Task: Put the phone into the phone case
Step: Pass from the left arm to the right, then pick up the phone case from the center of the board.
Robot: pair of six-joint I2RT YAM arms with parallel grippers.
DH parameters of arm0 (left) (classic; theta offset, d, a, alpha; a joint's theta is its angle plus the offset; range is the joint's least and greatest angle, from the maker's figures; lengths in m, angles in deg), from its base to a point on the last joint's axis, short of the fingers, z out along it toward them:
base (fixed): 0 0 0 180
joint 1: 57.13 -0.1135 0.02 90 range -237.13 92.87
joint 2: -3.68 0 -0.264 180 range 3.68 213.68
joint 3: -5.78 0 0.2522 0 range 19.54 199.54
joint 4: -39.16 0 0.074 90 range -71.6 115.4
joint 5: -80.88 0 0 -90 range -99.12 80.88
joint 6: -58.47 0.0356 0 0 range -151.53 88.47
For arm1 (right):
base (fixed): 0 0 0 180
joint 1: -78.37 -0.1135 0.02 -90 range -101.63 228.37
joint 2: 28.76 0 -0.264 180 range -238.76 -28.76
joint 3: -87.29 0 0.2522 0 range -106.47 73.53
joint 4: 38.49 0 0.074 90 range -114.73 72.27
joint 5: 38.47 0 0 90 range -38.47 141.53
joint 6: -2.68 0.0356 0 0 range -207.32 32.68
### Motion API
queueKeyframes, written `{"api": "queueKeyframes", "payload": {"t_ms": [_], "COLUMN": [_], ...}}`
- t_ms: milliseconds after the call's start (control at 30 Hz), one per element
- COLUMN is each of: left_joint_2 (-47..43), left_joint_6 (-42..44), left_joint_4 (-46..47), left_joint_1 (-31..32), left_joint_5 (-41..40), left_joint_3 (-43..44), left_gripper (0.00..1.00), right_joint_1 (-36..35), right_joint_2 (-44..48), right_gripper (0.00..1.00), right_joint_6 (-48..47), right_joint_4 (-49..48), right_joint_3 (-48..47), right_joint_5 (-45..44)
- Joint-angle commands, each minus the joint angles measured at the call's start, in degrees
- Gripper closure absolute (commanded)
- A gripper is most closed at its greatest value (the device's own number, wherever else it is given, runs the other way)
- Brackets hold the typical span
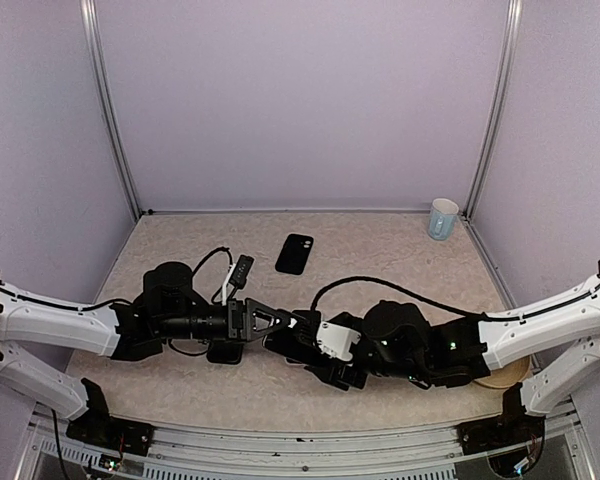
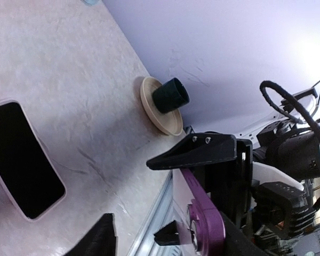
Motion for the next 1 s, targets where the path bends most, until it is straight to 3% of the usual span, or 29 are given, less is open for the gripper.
{"api": "queueKeyframes", "payload": {"t_ms": [0, 100, 367, 567, 967], "left_joint_2": [-2.2, -3.54, -4.79, -2.38, 12.97], "left_joint_6": [2.04, 3.85, 10.24, 12.42, 16.65], "left_joint_4": [-2.84, -6.12, -16.24, -17.57, -18.93], "left_joint_1": [-1.69, -3.11, -7.16, -10.73, -16.84], "left_joint_5": [-2.7, -4.5, -11.56, -12.64, -12.43], "left_joint_3": [-0.04, 0.53, 3.77, 5.5, 15.91], "left_gripper": [0.31, 0.23, 0.11, 0.02, 0.01], "right_joint_1": [0.28, 1.45, 4.81, 7.33, 10.13], "right_joint_2": [2.63, 2.82, 5.02, 7.06, 8.39], "right_gripper": [0.65, 0.66, 0.66, 0.66, 0.66], "right_joint_6": [2.54, 4.29, 8.62, 11.04, 16.37], "right_joint_4": [-1.91, -0.64, 1.35, 2.11, 4.45], "right_joint_3": [0.49, 0.5, 1.35, 2.54, 3.01], "right_joint_5": [-1.56, -2.28, -2.62, -3.18, -5.94]}}
